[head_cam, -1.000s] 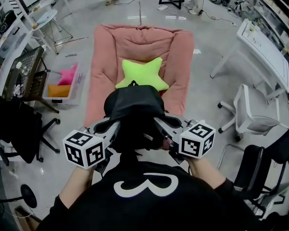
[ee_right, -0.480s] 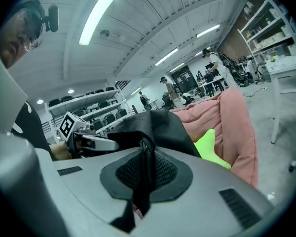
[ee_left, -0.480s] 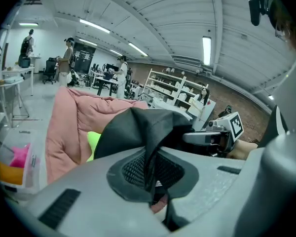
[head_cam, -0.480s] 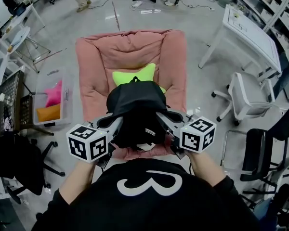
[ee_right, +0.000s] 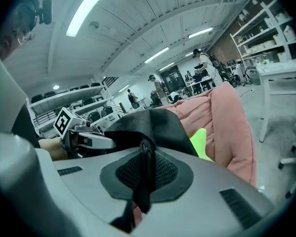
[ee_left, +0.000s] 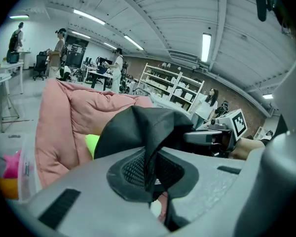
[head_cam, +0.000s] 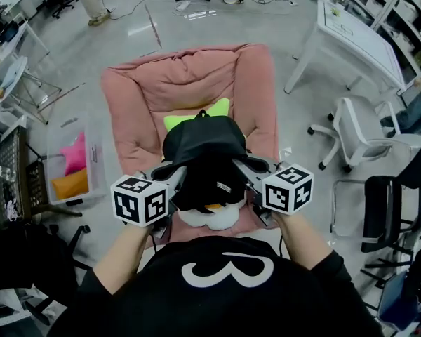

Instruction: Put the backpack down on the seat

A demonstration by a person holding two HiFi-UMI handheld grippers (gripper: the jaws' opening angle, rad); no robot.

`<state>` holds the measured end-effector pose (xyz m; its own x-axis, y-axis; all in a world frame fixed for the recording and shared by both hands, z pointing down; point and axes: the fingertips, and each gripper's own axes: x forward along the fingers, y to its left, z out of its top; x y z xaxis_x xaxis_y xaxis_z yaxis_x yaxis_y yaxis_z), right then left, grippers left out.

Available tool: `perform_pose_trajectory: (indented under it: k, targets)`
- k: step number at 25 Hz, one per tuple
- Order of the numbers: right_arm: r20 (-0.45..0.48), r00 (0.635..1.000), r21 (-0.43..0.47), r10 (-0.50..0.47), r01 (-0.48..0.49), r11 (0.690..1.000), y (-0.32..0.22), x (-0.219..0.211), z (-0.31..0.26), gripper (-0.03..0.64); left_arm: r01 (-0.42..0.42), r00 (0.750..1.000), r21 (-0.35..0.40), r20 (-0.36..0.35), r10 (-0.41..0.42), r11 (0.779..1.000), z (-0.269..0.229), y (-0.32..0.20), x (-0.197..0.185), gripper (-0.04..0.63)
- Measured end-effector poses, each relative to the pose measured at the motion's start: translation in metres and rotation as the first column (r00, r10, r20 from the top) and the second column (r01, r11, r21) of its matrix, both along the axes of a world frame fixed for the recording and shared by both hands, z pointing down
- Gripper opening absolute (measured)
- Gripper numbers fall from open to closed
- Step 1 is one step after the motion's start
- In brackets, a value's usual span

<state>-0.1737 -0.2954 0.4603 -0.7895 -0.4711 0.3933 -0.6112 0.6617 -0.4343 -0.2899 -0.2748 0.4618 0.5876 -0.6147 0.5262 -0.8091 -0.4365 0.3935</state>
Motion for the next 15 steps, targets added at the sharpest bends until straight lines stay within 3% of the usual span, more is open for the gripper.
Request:
perform_pose_trajectory:
  k: [7, 15]
  targets:
    - [-0.036, 0.999, -0.037, 0.031, -0.032, 0.999, -0.03, -0.01, 0.037, 0.02, -0.021, 1.0, -0.003, 0.018, 0.021, 1.0, 0.037, -0.03, -0.01, 0.017]
    - [-0.121, 0.992, 0.005, 0.046, -0.046, 0.999, -0.064, -0.021, 0.07, 0.02, -0.035, 0.998, 0.0, 0.058, 0.035, 0.999, 0.071, -0.067, -0.021, 0.017]
